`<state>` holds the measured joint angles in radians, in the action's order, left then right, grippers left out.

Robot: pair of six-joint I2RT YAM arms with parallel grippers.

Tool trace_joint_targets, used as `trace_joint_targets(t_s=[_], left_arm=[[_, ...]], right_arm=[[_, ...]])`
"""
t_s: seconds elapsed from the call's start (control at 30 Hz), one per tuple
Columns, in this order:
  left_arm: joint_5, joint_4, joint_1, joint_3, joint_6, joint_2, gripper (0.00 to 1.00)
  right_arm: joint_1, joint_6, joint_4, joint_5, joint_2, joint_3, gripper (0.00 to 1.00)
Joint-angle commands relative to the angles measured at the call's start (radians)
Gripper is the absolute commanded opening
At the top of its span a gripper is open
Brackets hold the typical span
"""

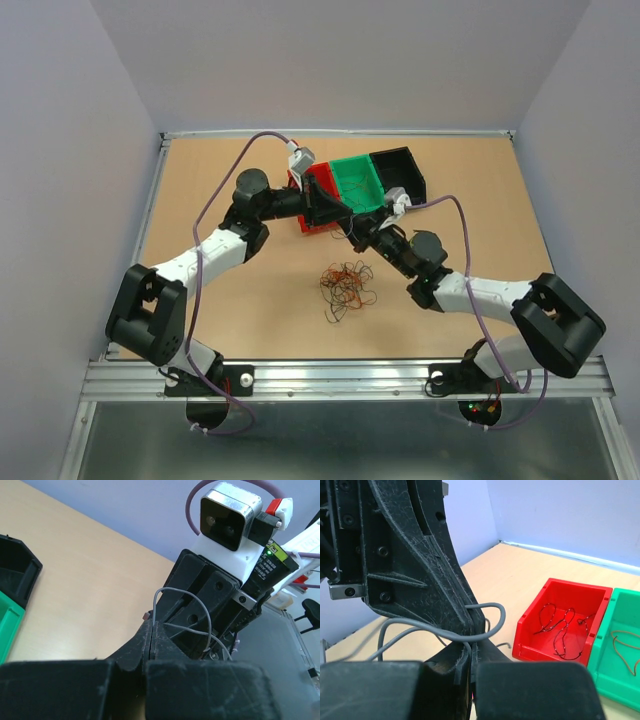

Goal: Untangle the cables

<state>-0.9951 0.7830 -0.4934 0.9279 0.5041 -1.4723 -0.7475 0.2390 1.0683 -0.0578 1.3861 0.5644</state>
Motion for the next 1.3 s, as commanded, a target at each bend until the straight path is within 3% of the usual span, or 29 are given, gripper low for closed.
trace_joint_targets(t_s=[0.0,0.17,0.4,0.47,0.67,0.9,1.13,1.27], left_arm=[[-0.025,0.111,0.015,-0.032,0.041,0.067,0.01],[0.032,0.029,0.038,-0.023,-0.033,0.099,0.11],[0.038,0.015,0.042,-0.012,-0.036,0.084,0.06],[0.033,0.024,0.044,-0.014,-0.030,0.081,0.06],[0.015,0.035,0.042,-0.012,-0.009,0.083,0.05],[-0.005,0.056,0.042,-0.017,0.020,0.079,0.03],[-0.014,0.076,0.042,-0.020,0.042,0.066,0.02],[-0.028,0.088,0.044,-0.020,0.065,0.055,0.02]], right_arm=[[-0.001,0.005,0.197,0.039,-0.019,-0.032,0.01],[-0.001,0.023,0.187,0.049,-0.102,-0.110,0.01],[-0.001,0.003,0.160,-0.008,-0.170,-0.167,0.01],[-0.001,-0.004,0.160,-0.042,-0.161,-0.163,0.08],[-0.001,-0.021,0.153,-0.076,-0.111,-0.106,0.17],[-0.001,-0.020,0.154,-0.129,-0.050,-0.049,0.13],[-0.003,-0.020,0.162,-0.149,-0.007,-0.008,0.38],[-0.001,-0.026,0.162,-0.145,0.021,0.017,0.41]])
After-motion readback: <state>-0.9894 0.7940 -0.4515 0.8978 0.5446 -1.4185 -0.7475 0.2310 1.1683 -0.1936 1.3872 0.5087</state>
